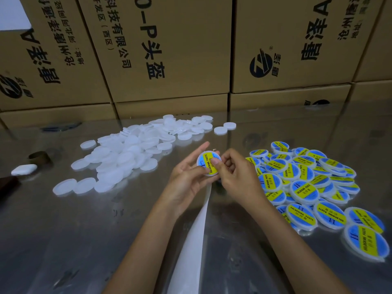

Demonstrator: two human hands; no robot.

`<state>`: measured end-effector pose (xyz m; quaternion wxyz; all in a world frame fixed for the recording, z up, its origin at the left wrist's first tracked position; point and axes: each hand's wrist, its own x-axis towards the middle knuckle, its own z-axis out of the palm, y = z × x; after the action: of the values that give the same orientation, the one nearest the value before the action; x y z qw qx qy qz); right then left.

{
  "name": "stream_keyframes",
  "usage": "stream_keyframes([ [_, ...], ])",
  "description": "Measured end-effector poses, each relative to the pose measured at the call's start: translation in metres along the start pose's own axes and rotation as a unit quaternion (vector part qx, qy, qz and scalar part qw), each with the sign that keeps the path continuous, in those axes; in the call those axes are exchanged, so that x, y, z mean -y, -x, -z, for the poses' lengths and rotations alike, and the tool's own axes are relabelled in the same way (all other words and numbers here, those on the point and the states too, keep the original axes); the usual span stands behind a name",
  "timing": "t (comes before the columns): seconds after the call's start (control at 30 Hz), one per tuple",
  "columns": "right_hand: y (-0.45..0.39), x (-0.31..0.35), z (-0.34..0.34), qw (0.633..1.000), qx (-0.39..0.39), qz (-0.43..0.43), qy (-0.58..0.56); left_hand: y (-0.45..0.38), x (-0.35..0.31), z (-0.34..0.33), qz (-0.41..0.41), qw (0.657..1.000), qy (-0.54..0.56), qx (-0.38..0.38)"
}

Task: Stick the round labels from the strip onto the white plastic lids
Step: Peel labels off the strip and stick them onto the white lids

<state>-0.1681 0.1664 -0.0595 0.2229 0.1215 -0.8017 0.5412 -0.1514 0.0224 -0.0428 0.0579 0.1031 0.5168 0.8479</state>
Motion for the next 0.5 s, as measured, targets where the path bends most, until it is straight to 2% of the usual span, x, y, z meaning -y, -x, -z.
stream_keyframes([
  [0.07, -0.002, 0.0, 0.003, 0.998, -0.026, -0.033, -0.036, 0.001, 0.0, 0.0, -0.008, 0.999, -0.029, -0.009],
  [0.13, -0.008, -0.004, 0.014, 0.995, -0.08, -0.058, -0.021, 0.0, -0.003, 0.003, -0.014, 0.998, -0.039, -0.042],
  [0.2, -0.013, -0.011, 0.033, 0.985, -0.134, -0.089, 0.06, -0.001, -0.006, 0.008, -0.017, 0.995, -0.035, -0.09],
  [0.3, -0.018, -0.024, 0.062, 0.951, -0.191, -0.148, 0.191, -0.002, -0.007, 0.019, -0.013, 0.988, -0.045, -0.147],
  [0.4, -0.02, -0.035, 0.081, 0.915, -0.203, -0.207, 0.282, -0.003, -0.006, 0.031, 0.001, 0.979, -0.056, -0.195],
  [0.5, -0.019, -0.038, 0.087, 0.891, -0.21, -0.213, 0.341, -0.004, -0.004, 0.042, 0.008, 0.971, -0.051, -0.232],
])
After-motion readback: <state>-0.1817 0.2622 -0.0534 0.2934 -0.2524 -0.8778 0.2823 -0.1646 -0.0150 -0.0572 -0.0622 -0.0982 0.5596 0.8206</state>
